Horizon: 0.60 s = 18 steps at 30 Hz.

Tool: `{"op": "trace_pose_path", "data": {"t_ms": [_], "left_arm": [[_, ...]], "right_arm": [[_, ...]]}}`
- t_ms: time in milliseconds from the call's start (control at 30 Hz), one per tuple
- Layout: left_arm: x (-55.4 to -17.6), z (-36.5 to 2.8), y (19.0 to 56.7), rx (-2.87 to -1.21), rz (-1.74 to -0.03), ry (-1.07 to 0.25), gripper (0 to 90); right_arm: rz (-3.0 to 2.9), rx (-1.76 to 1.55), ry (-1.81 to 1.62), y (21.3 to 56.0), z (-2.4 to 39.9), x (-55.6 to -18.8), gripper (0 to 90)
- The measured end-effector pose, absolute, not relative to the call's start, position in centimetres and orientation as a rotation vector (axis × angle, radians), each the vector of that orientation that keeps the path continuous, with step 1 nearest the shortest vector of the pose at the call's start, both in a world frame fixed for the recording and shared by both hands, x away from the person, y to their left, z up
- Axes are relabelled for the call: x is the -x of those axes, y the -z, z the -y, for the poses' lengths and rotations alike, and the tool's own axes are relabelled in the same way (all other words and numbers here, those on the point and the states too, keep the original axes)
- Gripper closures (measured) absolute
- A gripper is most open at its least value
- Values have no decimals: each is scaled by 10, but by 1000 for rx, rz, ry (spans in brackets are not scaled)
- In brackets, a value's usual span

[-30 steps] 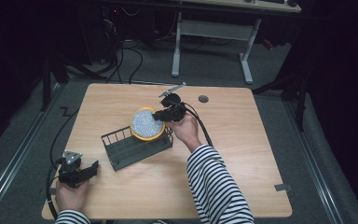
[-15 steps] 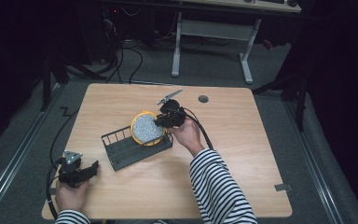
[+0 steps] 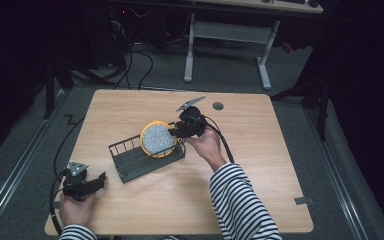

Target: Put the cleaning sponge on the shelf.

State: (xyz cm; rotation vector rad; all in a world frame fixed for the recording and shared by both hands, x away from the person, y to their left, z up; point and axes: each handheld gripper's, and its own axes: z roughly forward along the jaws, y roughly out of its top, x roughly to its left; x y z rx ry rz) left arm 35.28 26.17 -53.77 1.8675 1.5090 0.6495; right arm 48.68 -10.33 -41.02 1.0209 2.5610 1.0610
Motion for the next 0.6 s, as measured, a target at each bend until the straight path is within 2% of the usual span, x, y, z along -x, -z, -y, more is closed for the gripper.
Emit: {"op": "trace_pose_path", "data": {"t_ms": [167,600], "left_arm": [[-353,-262,538,-1867,-1509,-649,283],[-353,-262,538,-1867,-1510,-650,283]], "right_arm": [[-2496,-1042,-1067,401,120,-478,484],[-2370,-1104,-1106,389,175,-453,480]]}}
